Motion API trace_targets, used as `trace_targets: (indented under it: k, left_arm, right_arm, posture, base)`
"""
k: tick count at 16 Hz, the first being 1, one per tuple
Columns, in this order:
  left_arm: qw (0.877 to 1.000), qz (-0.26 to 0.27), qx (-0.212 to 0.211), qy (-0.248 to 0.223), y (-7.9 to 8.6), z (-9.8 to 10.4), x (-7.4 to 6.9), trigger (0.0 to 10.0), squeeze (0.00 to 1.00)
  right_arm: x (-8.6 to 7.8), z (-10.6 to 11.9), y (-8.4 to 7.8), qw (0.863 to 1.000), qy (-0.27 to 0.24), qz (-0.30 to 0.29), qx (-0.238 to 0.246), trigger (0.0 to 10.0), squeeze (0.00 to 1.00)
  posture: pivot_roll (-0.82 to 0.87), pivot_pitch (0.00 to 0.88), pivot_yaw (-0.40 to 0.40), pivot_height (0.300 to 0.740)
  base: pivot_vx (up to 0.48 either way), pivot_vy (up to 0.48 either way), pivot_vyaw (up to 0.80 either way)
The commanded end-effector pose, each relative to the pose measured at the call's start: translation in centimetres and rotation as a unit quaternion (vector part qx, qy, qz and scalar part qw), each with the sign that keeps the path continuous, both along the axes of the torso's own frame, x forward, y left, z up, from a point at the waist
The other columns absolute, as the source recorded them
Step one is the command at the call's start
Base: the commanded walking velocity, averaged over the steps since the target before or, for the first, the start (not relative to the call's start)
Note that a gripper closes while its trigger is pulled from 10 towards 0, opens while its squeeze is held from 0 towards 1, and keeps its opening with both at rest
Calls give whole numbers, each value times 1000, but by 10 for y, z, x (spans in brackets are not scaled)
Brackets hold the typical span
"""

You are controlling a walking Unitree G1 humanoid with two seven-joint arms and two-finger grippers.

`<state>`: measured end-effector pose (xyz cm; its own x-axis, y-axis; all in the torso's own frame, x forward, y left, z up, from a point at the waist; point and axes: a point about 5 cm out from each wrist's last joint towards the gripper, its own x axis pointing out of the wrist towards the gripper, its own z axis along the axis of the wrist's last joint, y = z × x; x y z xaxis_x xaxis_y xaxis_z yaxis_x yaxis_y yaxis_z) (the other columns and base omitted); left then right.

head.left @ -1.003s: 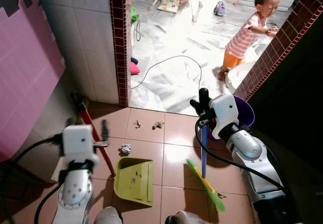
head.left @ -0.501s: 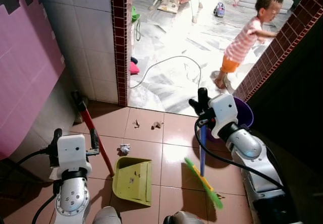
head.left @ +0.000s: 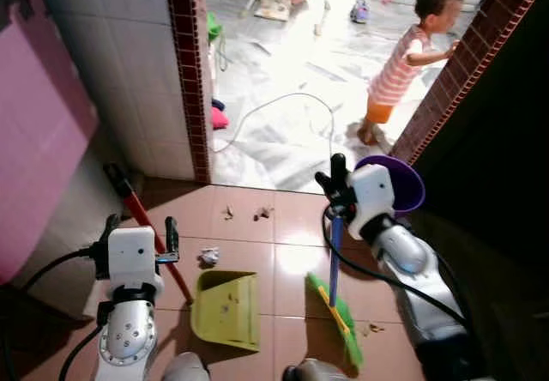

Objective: Sweep floor

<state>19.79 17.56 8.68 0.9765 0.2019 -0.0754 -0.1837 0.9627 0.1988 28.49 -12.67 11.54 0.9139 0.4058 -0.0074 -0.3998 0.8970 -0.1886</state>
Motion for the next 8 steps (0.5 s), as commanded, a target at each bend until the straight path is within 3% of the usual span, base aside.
trace_targets:
  k: [1, 8]
  left_arm:
    - [1000, -14, 2, -11, -3, 7, 2, 10000, 0]
    - [996, -77, -5, -42, -8, 27, 26, 10000, 0]
  right_arm:
    - [5, 8, 1, 1000, -26, -6, 2, 10000, 0]
    - [19, 5, 12, 997, -47, -49, 36, 10000, 0]
  posture:
    - [45, 0, -26, 740]
    - [85, 0, 56, 740]
  base:
    - [0, 0, 0]
    - [0, 0, 0]
